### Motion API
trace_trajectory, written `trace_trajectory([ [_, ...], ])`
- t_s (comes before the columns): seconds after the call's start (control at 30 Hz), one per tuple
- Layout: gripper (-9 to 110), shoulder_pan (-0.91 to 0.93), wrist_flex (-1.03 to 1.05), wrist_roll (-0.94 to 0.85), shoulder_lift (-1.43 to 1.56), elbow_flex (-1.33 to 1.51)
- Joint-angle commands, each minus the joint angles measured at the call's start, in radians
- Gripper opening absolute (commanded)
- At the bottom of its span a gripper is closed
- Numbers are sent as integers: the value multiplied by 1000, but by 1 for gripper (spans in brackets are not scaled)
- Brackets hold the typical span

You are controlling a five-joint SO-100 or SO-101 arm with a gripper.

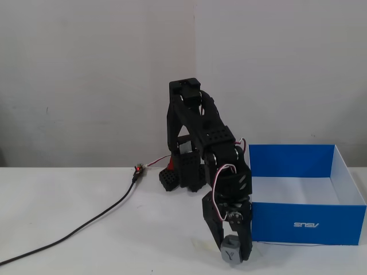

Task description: Pick the gray block and keep it in the box.

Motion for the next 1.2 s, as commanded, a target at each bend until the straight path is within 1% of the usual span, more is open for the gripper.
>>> trace_trajectory([
  [0.0,7,-14,63,35,46,-141],
  [0.43,7,-67,264,146,158,-344],
  [0.67,7,-123,380,244,225,-460],
  [0.9,6,-195,448,296,339,-499],
  [1.17,6,-304,463,362,451,-462],
])
